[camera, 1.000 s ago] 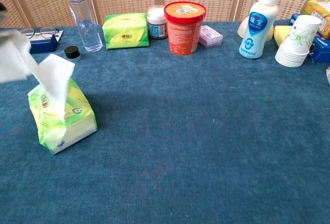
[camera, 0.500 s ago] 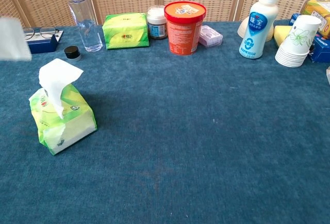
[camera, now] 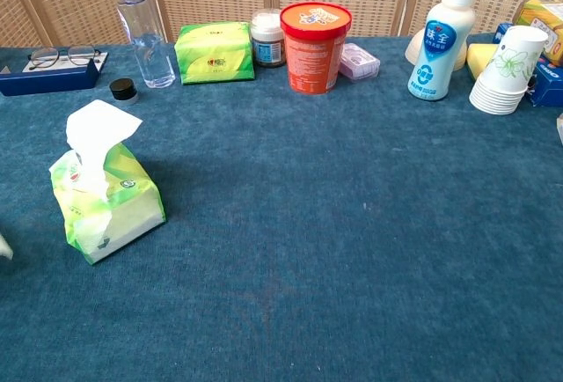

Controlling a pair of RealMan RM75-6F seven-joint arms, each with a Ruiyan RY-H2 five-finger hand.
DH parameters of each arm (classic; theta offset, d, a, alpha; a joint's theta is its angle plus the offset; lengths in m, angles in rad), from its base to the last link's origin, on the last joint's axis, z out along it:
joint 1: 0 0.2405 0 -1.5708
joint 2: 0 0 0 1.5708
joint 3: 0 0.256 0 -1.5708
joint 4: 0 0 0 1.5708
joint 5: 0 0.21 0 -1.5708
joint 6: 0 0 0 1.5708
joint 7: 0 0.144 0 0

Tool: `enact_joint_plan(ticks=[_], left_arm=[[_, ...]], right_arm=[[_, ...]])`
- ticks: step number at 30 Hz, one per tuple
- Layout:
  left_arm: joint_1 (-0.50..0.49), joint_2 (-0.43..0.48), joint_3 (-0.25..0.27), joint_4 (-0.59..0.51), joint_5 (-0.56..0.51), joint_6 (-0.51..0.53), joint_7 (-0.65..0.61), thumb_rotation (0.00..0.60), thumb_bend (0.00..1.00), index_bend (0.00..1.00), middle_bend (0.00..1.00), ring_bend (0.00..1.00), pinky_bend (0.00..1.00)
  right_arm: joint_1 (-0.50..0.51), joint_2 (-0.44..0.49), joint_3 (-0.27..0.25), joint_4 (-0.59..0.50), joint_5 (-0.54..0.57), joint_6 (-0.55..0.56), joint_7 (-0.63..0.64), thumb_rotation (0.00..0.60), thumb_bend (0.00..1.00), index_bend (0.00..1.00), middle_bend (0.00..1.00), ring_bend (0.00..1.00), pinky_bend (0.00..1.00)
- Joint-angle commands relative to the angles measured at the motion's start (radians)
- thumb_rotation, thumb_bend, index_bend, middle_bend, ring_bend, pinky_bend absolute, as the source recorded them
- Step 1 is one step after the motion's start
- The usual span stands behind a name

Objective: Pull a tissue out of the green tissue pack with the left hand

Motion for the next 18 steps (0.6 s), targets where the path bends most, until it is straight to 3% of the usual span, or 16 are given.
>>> enact_joint_plan(ticks=[1,3,5,9,18], left_arm=[[0.009,-0.004,0.016,0.015,-0.031,-0.006,-0.06,0.6,0.18,0.13,0.01,0.0,0.23],[0.018,0.001,0.01,0.008,-0.039,0.025,-0.083,0.6,0.15,0.03,0.0,0.0,0.15],[0.029,0.015,0.001,-0.009,-0.041,0.069,-0.099,0.6,0.1,0.0,0.0,0.0,0.12],[0.056,0.061,-0.016,-0.091,-0.053,0.143,-0.082,0.6,0.0,0.0,0.0,0.0,0.1],[0.107,0.069,-0.104,-0.259,-0.193,0.247,-0.071,0.6,0.0,0.0,0.0,0.0,0.08]], right_arm=[[0.0,0.0,0.001,0.0,0.003,-0.002,0.0,0.6,0.0,0.0,0.0,0.0,0.0],[0.001,0.0,0.001,0.0,0.007,-0.006,-0.001,0.6,0.0,0.0,0.0,0.0,0.0],[0.003,0.0,-0.001,0.0,0.011,-0.014,-0.004,0.6,0.0,0.0,0.0,0.0,0.0],[0.004,-0.002,-0.002,-0.003,0.012,-0.015,-0.016,0.6,0.0,0.0,0.0,0.0,0.0],[-0.003,0.001,-0.002,-0.011,0.003,0.005,-0.022,0.6,0.0,0.0,0.0,0.0,0.0]])
